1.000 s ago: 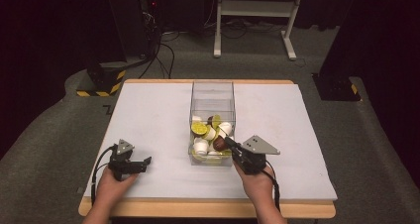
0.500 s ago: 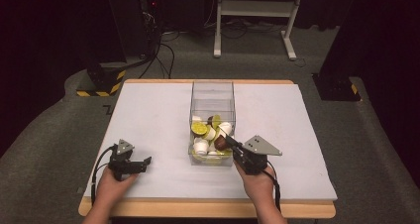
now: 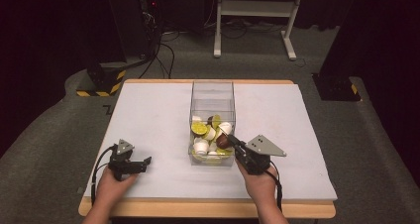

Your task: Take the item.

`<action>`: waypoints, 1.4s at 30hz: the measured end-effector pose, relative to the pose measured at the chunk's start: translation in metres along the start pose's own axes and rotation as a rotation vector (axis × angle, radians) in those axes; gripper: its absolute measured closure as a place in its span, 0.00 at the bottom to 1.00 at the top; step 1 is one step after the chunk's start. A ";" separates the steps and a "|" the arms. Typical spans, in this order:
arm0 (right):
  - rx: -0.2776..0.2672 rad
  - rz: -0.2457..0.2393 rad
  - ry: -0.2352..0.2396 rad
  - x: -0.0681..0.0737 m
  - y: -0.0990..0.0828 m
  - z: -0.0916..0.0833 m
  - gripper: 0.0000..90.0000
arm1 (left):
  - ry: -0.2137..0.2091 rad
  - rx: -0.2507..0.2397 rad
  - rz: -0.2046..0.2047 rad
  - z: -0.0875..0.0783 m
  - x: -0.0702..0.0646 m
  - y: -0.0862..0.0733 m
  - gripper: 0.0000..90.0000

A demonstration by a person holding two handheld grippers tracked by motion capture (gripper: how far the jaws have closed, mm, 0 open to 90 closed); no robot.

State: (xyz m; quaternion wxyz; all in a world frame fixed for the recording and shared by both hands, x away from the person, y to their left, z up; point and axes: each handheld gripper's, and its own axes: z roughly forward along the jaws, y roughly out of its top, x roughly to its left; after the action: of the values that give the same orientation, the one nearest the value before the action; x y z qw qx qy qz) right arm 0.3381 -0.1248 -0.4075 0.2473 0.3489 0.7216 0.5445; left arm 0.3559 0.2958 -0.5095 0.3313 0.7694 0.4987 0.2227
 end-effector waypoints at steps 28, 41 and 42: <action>-0.031 0.023 -0.043 -0.012 0.003 -0.015 1.00 | -0.002 0.000 -0.004 0.000 0.000 0.000 0.14; -0.039 0.033 -0.081 -0.021 0.002 -0.024 1.00 | -0.003 0.001 -0.004 0.000 0.000 0.000 0.14; -0.038 0.034 -0.084 -0.021 0.001 -0.025 1.00 | -0.003 0.000 -0.004 0.000 0.000 0.000 0.14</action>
State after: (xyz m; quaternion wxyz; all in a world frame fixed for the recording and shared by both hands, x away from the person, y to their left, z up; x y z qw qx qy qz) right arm 0.3338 -0.1562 -0.3996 0.2745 0.3791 0.6941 0.5469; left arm 0.3561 0.2956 -0.5097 0.3323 0.7688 0.4997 0.2207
